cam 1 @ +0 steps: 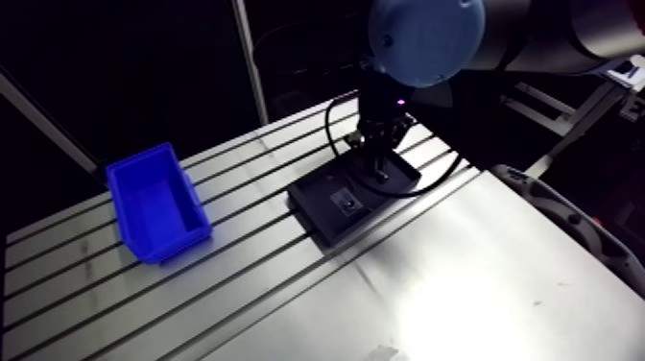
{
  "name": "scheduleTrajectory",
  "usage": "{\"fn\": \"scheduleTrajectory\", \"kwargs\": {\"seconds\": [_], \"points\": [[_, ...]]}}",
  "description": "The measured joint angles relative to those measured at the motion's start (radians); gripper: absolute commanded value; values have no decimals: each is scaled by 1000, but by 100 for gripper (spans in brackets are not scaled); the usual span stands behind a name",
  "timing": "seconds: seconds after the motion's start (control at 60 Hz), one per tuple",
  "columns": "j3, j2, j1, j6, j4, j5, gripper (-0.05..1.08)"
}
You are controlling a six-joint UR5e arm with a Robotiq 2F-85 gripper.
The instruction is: Pick up the M10 bolt from the tray and put it into the blue bin.
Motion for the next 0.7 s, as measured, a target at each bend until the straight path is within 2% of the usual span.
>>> {"fn": "scheduleTrajectory", "kwargs": {"seconds": [0.233, 0.5, 0.7], "points": [[0, 0, 0, -2, 0, 0, 81], [0, -2, 0, -5, 0, 1, 99], [-2, -6, 0, -8, 4, 4, 106]]}}
